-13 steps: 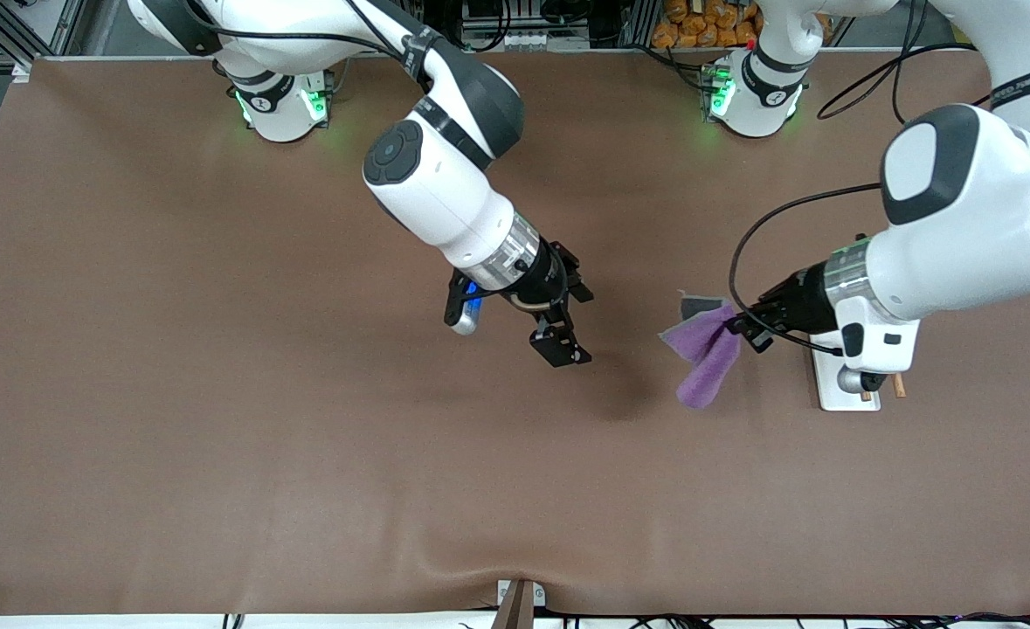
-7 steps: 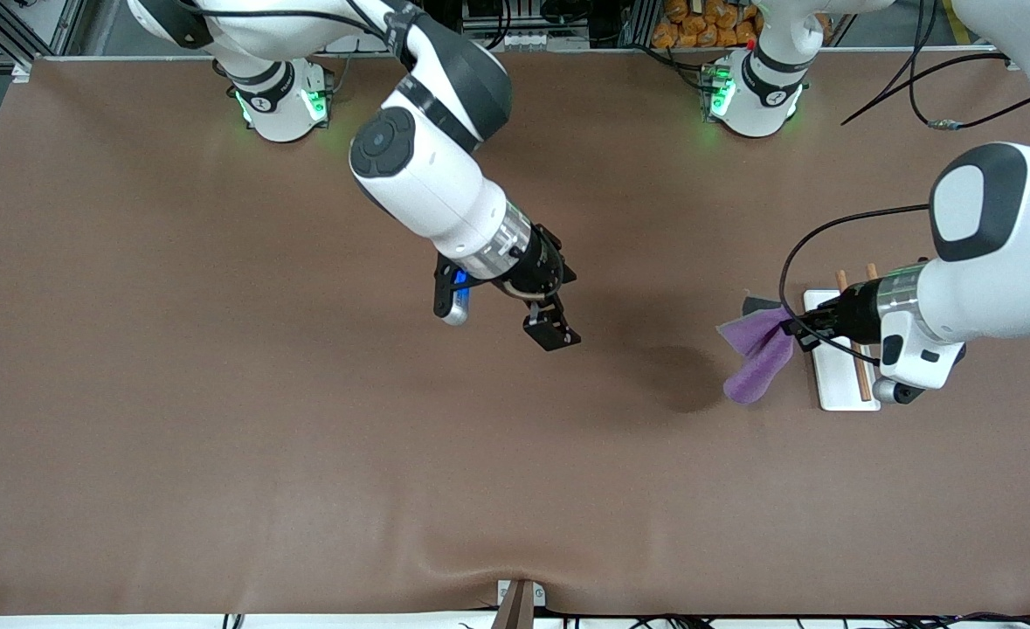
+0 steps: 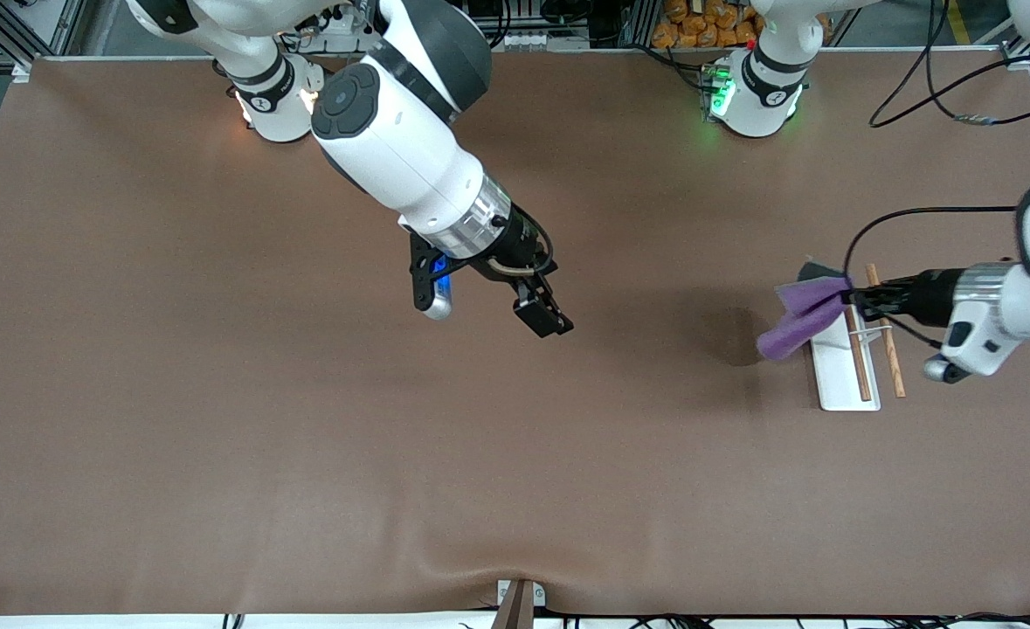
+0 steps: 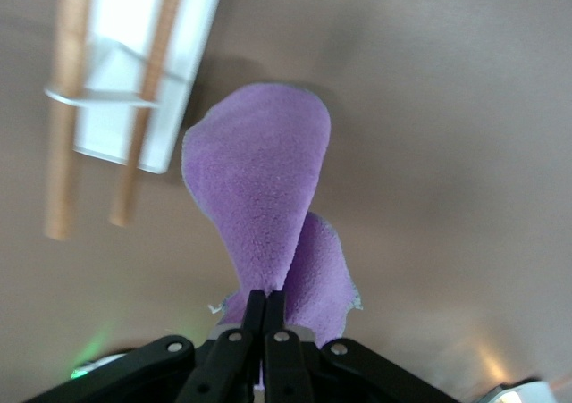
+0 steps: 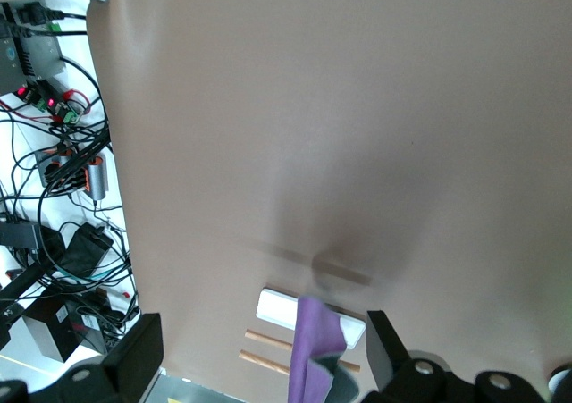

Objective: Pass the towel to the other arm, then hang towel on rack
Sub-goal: 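Carry the towel with the left gripper over the wooden dowels while the right gripper retracts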

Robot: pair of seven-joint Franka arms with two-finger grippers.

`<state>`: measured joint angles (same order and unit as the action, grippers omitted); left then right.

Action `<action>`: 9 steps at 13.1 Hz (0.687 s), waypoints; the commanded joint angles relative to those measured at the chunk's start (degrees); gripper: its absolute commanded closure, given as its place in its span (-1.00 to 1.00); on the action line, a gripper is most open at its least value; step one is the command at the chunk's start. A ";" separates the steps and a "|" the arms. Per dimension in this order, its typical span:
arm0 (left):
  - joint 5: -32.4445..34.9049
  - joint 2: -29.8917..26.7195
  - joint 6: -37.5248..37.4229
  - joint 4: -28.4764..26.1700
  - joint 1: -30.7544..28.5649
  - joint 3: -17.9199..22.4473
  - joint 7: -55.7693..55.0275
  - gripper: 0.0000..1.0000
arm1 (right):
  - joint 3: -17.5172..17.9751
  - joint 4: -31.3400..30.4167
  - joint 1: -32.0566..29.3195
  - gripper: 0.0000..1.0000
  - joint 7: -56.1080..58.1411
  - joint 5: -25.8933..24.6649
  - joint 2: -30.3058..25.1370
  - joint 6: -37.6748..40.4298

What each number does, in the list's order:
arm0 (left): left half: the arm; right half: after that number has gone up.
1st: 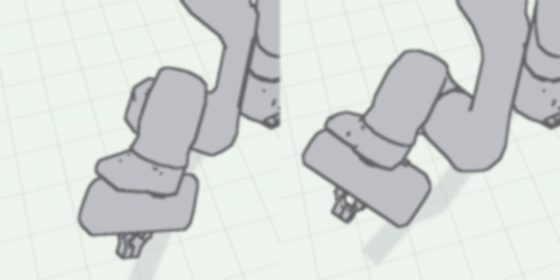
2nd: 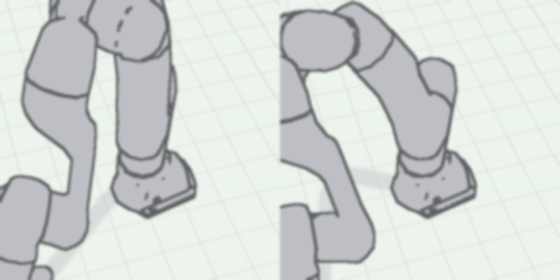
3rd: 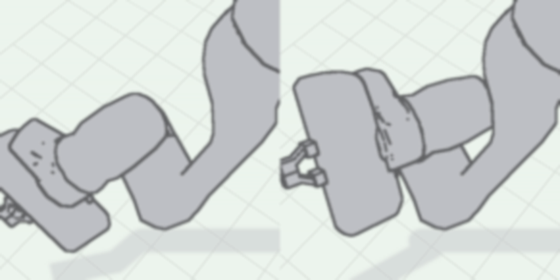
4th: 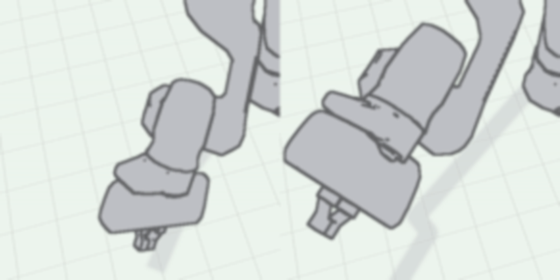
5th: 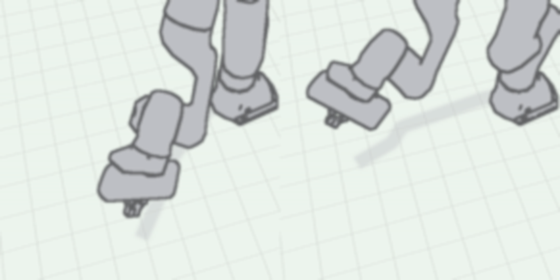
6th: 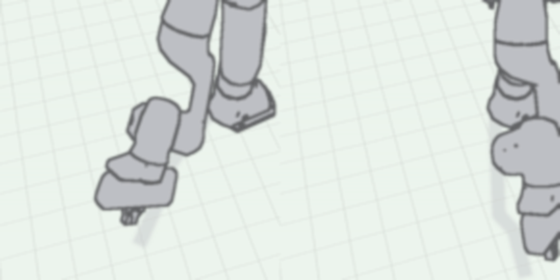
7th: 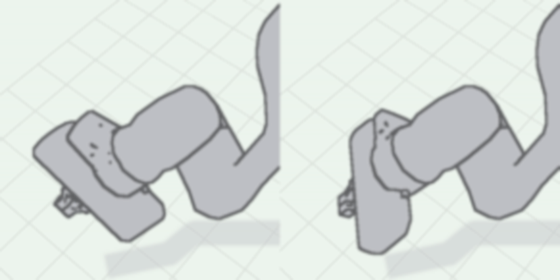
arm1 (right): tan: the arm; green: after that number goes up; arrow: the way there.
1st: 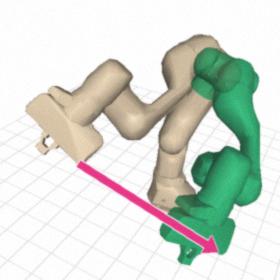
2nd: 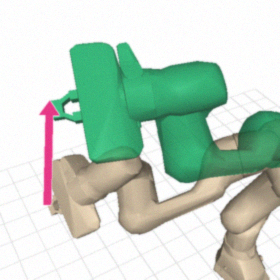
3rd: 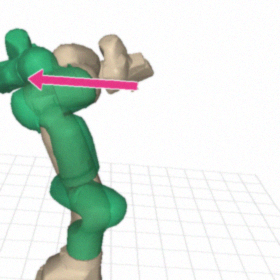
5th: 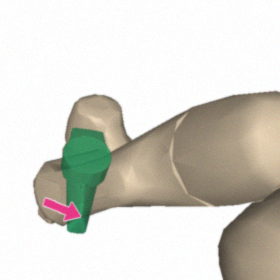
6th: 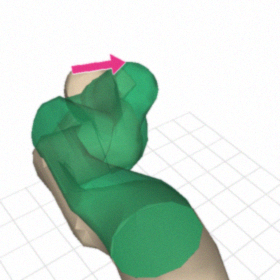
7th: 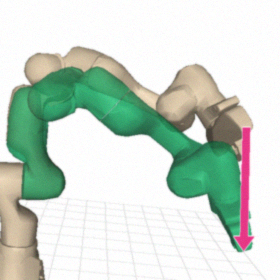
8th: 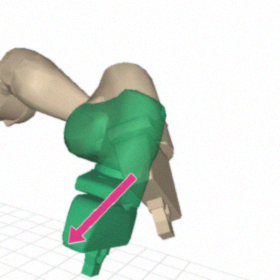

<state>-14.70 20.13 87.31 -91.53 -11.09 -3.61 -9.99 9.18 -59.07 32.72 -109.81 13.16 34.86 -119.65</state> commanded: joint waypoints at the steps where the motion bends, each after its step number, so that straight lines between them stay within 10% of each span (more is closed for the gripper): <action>1: 2.31 -0.79 -0.13 -0.76 -3.32 -0.69 6.72 1.00 | 0.75 -1.39 -0.90 -1.00 7.64 -4.88 -3.83 8.67; 9: 7.14 1.13 8.48 0.21 -8.95 -0.60 21.14 1.00 | 0.31 -1.31 -9.50 -1.00 42.53 -5.51 -9.28 33.15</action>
<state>-9.51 20.42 94.32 -91.72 -18.67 -3.63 8.19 8.83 -58.99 25.33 -73.68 8.53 27.46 -89.01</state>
